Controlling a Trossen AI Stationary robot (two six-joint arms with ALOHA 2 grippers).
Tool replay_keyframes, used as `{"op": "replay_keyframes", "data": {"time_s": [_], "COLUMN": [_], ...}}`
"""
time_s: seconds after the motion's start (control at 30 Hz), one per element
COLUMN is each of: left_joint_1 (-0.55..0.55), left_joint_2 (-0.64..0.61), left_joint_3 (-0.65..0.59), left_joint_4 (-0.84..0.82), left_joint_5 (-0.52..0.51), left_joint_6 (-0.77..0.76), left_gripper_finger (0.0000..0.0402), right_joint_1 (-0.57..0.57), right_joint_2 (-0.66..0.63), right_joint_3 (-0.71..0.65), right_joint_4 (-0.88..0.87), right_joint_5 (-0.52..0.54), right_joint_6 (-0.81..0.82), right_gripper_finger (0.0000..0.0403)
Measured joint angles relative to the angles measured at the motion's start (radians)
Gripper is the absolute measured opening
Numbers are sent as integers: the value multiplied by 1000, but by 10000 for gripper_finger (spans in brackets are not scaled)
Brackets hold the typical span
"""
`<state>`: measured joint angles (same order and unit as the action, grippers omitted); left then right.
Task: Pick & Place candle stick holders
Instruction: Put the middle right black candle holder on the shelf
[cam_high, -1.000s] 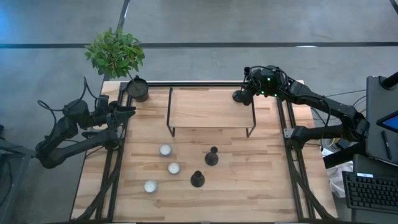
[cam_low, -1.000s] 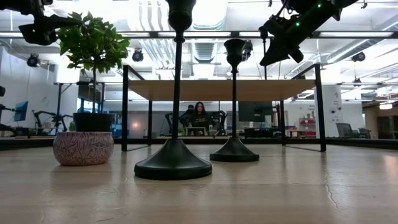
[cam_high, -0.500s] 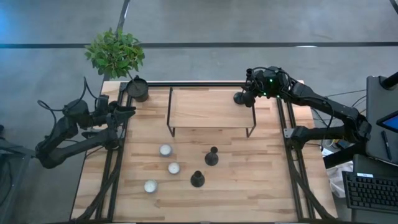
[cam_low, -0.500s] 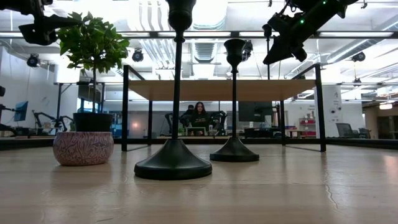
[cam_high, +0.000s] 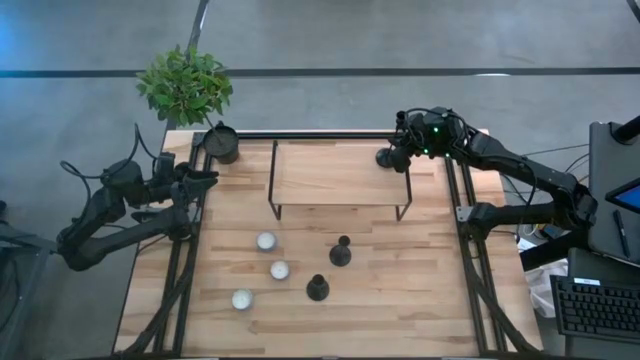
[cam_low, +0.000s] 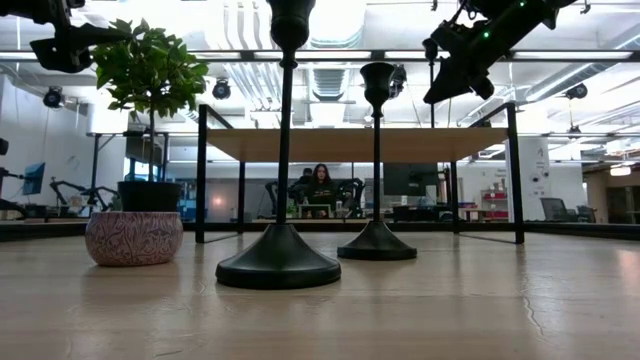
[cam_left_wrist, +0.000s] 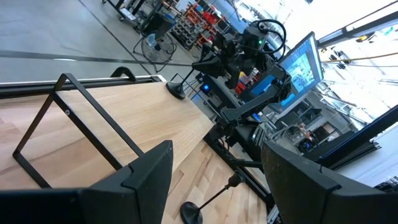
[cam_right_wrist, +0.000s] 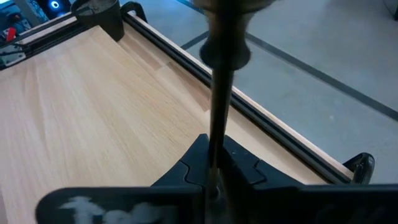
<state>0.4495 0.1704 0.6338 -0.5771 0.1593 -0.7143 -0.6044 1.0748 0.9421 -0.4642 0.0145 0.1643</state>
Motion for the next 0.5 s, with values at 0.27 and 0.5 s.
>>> {"op": "replay_keyframes", "data": {"time_s": [0.27,0.5], "left_joint_1": [0,0], "left_joint_2": [0,0], "left_joint_3": [0,0], "left_joint_4": [0,0], "left_joint_5": [0,0], "left_joint_6": [0,0], "left_gripper_finger": [241,241], "right_joint_1": [0,0], "right_joint_2": [2,2], "right_joint_3": [-5,-5], "right_joint_4": [-11,-6], "right_joint_5": [1,1], "right_joint_6": [2,-3], "right_gripper_finger": [59,91]}}
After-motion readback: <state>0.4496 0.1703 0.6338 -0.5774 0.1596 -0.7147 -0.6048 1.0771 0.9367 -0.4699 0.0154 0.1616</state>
